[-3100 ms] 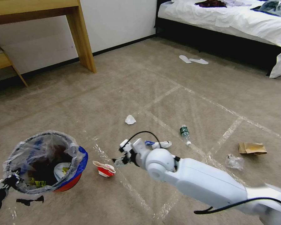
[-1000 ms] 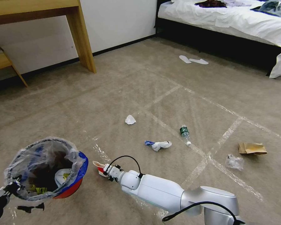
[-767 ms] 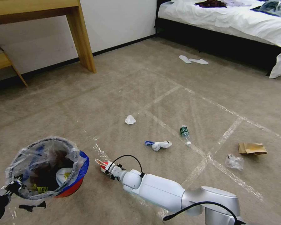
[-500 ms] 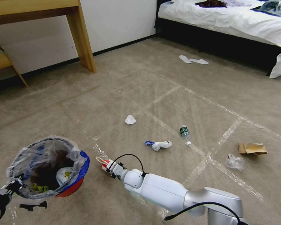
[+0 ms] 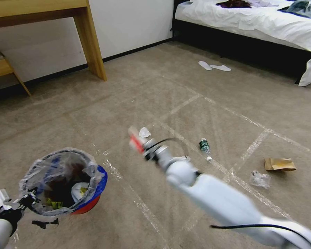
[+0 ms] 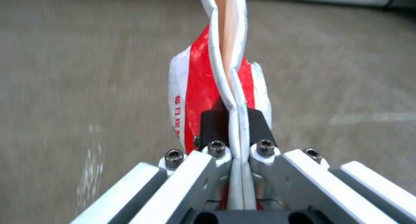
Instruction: Pick up the trash bin and place the garbage on the floor into it.
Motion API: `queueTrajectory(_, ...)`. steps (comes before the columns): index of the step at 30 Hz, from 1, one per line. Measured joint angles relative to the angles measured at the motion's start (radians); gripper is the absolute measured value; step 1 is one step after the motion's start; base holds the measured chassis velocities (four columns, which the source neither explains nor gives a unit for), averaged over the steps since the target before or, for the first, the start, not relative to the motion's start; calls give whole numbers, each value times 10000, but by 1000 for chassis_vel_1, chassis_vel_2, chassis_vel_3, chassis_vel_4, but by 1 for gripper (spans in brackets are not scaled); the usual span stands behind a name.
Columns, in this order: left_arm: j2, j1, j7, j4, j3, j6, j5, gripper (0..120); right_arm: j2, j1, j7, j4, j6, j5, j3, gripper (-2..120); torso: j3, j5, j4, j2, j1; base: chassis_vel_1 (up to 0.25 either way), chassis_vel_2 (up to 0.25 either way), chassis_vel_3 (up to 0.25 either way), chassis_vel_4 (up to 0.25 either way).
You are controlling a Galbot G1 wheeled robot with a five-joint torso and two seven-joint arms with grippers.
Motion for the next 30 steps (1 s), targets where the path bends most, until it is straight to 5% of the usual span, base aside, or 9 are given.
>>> queueTrajectory(5, 156, 0, 13, -11, 203, 13, 69, 0, -904, -567, -83, 2165, 388, 1318, 1108, 0, -1, 0, 4, 0, 0, 0, 0, 0, 0)
queueTrajectory(14, 284, -68, 22, -50, 477, 30, 94, 0, -867, 54, 419, 4633, -260, 3896, 955, 0, -2, -4, 8, 1, -1, 0, 0, 0, 0)
queueTrajectory(30, 601, -326, 36, -68, 993, 41, -14, 0, 282, 1823, 1719, 4777, -1259, 6598, -1208, 0, -1, -7, 5, 0, -1, 0, 0, 0, 0)
